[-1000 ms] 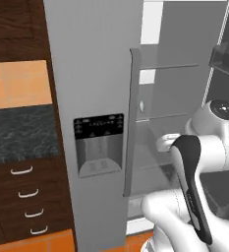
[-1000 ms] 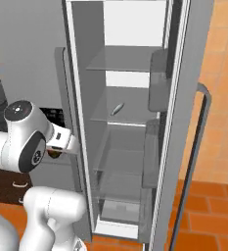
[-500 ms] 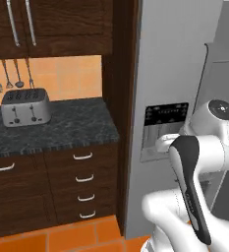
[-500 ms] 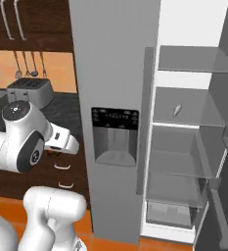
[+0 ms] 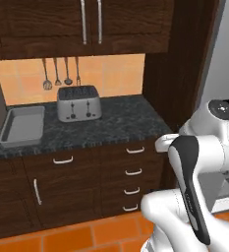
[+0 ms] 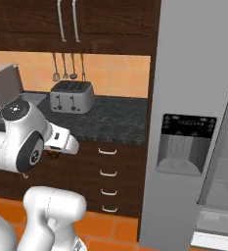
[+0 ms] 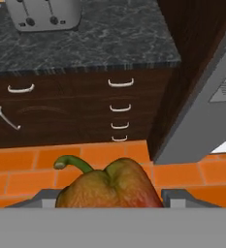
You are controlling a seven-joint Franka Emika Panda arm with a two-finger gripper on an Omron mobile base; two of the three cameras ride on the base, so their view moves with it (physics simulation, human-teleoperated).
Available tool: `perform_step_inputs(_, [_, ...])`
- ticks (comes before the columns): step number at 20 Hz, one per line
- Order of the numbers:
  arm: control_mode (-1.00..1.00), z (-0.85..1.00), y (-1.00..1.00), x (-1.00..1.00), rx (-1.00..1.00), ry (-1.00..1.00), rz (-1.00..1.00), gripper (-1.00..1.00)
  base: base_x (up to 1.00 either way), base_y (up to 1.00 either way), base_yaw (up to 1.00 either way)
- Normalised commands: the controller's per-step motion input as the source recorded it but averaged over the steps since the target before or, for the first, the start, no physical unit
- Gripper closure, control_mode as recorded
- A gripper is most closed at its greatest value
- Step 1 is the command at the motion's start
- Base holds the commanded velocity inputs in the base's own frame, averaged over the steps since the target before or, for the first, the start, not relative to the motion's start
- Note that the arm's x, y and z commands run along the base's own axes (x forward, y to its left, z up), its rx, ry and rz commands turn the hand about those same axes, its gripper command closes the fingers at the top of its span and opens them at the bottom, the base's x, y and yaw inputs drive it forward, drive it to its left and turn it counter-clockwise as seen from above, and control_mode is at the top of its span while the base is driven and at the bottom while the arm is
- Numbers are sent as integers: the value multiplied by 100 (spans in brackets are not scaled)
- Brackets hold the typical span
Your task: Place one bell pepper and one fish in each tupperware on the nearby counter, to pack two identical lunches.
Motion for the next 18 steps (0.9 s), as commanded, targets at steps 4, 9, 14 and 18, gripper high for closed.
perform_step_inputs(4, [100, 0, 0, 0, 0, 0, 0, 100, 50, 100, 0])
perform_step_inputs(9, [100, 0, 0, 0, 0, 0, 0, 100, 75, 83, 0])
perform_step_inputs(14, [100, 0, 0, 0, 0, 0, 0, 100, 65, 66, 0])
perform_step_inputs(18, [100, 0, 0, 0, 0, 0, 0, 100, 24, 76, 0])
